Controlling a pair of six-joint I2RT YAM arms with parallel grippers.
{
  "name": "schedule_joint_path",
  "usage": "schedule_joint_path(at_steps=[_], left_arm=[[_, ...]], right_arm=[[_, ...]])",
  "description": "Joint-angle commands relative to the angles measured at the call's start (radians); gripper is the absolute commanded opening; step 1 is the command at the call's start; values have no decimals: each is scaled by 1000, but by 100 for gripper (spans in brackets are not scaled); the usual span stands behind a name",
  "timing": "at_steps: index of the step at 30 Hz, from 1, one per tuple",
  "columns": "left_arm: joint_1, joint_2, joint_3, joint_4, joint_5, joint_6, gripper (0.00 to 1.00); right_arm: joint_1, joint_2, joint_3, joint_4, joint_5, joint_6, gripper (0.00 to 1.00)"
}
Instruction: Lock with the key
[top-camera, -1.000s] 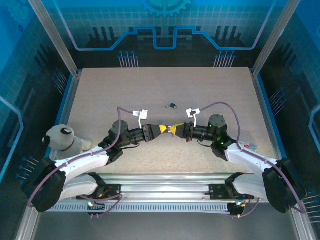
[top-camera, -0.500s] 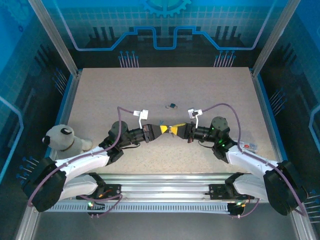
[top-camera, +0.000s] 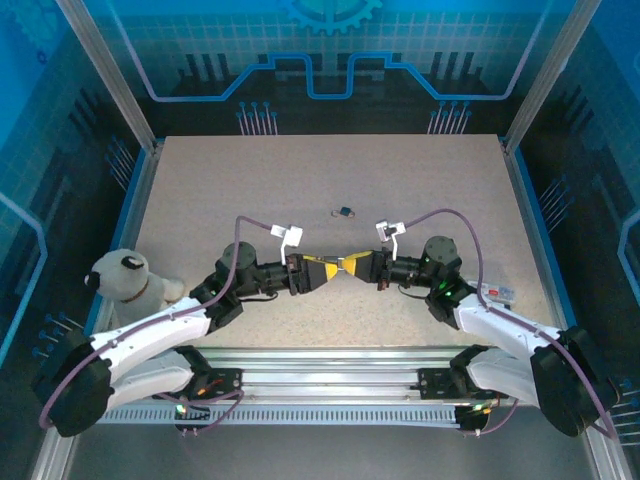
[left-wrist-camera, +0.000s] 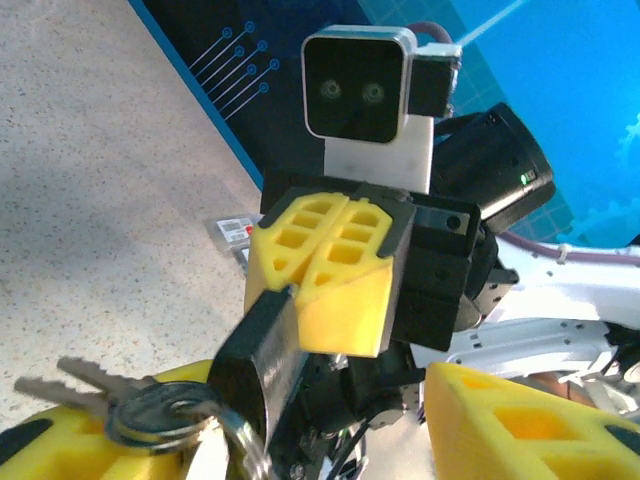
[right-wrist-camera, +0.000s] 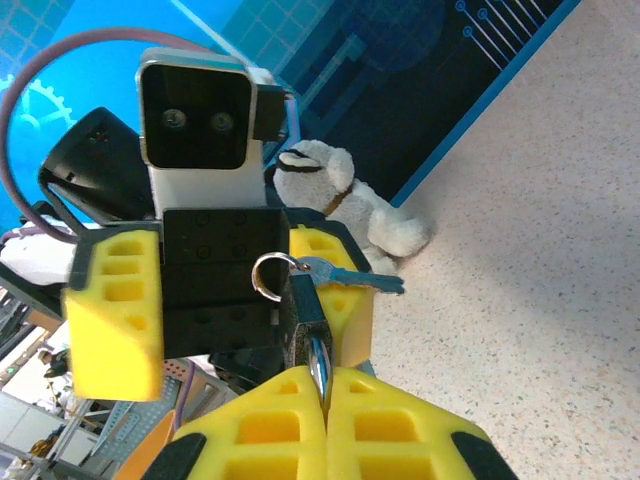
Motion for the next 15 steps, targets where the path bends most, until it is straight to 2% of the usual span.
schedule_joint_path(at_steps=[1,6,10,15], left_arm=[[0,-65,45,-125,22,70,63],[35,-143,62,-321,-8,145,74],[82,-184,56,-397,-36,158,75],[107,-190,52,-394,-68,144,75]], right_arm=[[-29,-25,-16,40,9,22,0],[-44,-47,-20,35,6,27,0],[-47,-40,-18,39,-6,35,0],[-49,-22,-15,52,-23,44,0]])
